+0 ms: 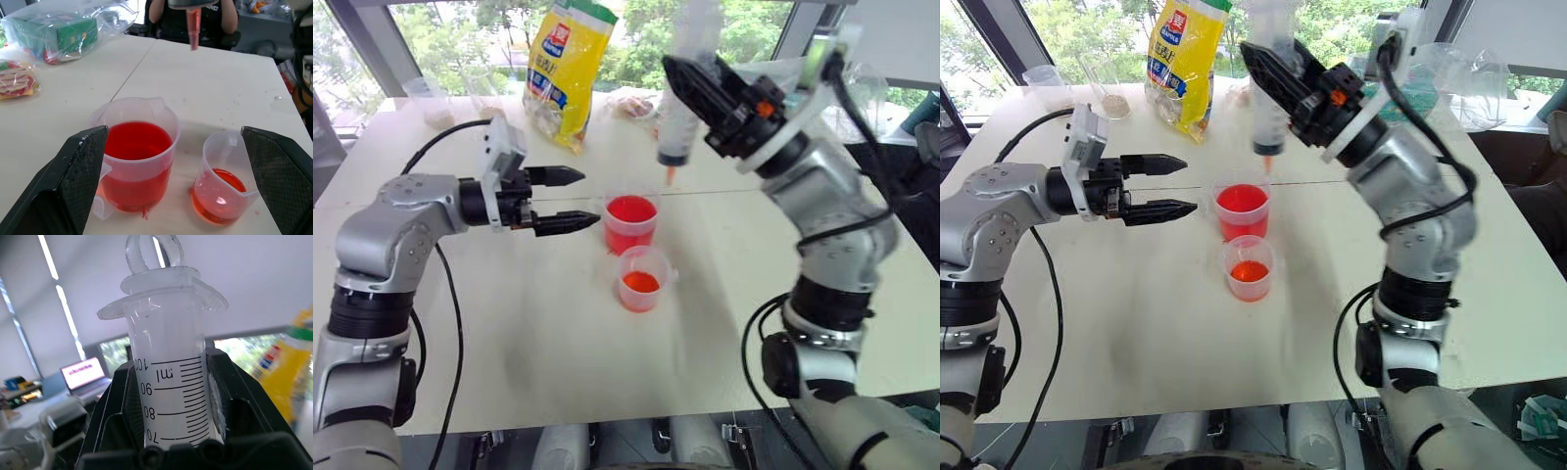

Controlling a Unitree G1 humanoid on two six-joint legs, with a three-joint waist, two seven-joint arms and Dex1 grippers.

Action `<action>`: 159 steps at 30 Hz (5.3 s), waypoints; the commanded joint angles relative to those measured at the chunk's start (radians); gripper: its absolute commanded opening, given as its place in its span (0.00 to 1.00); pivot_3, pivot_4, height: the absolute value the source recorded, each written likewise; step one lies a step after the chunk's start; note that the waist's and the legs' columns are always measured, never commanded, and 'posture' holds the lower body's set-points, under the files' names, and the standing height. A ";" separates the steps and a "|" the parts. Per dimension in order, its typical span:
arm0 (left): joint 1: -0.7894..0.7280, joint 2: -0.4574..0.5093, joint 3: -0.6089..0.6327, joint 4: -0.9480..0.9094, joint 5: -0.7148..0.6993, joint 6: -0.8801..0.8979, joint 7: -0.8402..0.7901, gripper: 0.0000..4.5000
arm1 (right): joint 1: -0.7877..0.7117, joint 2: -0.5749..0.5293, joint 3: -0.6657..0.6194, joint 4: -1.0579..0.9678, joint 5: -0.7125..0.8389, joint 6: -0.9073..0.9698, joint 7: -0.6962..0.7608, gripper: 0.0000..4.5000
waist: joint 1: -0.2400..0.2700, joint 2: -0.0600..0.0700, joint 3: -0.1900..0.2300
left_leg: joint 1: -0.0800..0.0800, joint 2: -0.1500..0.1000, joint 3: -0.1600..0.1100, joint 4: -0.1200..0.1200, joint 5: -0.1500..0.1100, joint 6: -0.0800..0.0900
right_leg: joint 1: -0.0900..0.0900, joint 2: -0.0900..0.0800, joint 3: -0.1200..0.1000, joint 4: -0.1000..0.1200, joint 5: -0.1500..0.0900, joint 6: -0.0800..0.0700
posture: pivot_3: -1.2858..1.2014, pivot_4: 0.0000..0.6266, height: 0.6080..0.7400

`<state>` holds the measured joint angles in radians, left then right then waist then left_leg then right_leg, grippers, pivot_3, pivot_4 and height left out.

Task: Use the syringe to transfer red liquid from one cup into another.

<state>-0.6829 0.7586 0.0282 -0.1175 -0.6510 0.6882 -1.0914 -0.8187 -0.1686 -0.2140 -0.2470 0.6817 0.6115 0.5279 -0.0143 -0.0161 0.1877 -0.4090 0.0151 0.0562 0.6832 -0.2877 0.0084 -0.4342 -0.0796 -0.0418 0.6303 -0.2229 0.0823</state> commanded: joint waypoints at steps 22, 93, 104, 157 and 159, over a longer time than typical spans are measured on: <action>-0.260 -0.192 -0.052 0.181 0.088 -0.110 0.043 1.00 | 0.222 0.089 0.227 0.421 -0.343 -0.672 0.164 0.30 | 0.000 0.000 0.000 | 0.001 -0.001 0.000 0.000 0.001 -0.001 | 0.001 -0.001 0.000 0.001 0.000 0.000 | 0.52 0.24 1.00; -0.380 -0.333 -0.015 0.322 0.149 -0.165 0.023 0.02 | 0.225 0.061 0.262 0.455 -0.350 -0.638 0.202 0.30 | 0.000 0.000 0.000 | 0.001 -0.001 -0.001 0.000 0.001 -0.002 | 0.001 0.000 0.000 0.002 0.000 0.000 | 0.52 0.24 1.00; -0.418 -0.325 0.012 0.333 0.145 -0.178 0.045 0.02 | 0.239 0.057 0.273 0.456 -0.345 -0.621 0.216 0.30 | 0.000 0.000 0.000 | 0.001 -0.001 -0.001 0.000 0.001 -0.002 | 0.001 0.000 0.000 0.002 0.000 0.000 | 0.52 0.24 1.00; -0.292 -0.232 0.044 0.198 0.076 -0.082 0.030 0.99 | 0.149 0.078 0.235 0.331 -0.273 -0.519 0.165 0.30 | -0.003 0.000 0.000 | 0.001 0.000 -0.001 0.000 0.001 -0.002 | 0.001 0.000 0.000 0.002 0.000 0.000 | 0.52 0.24 1.00; -0.273 -0.208 0.062 0.177 0.058 -0.065 0.034 0.99 | 0.147 0.081 0.223 0.327 -0.258 -0.502 0.157 0.30 | -0.002 0.000 0.000 | 0.001 0.000 -0.001 0.000 0.001 -0.002 | 0.001 0.000 0.000 0.002 0.000 0.000 | 0.52 0.24 1.00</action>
<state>-0.9599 0.5313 0.0496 0.0994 -0.5673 0.6101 -1.0636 -0.6369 -0.0948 0.0264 0.1486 0.3886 0.1074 0.6882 -0.0167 -0.0156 0.1880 -0.4079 0.0148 0.0552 0.6834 -0.2868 0.0068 -0.4334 -0.0797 -0.0420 0.6320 -0.2226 0.0826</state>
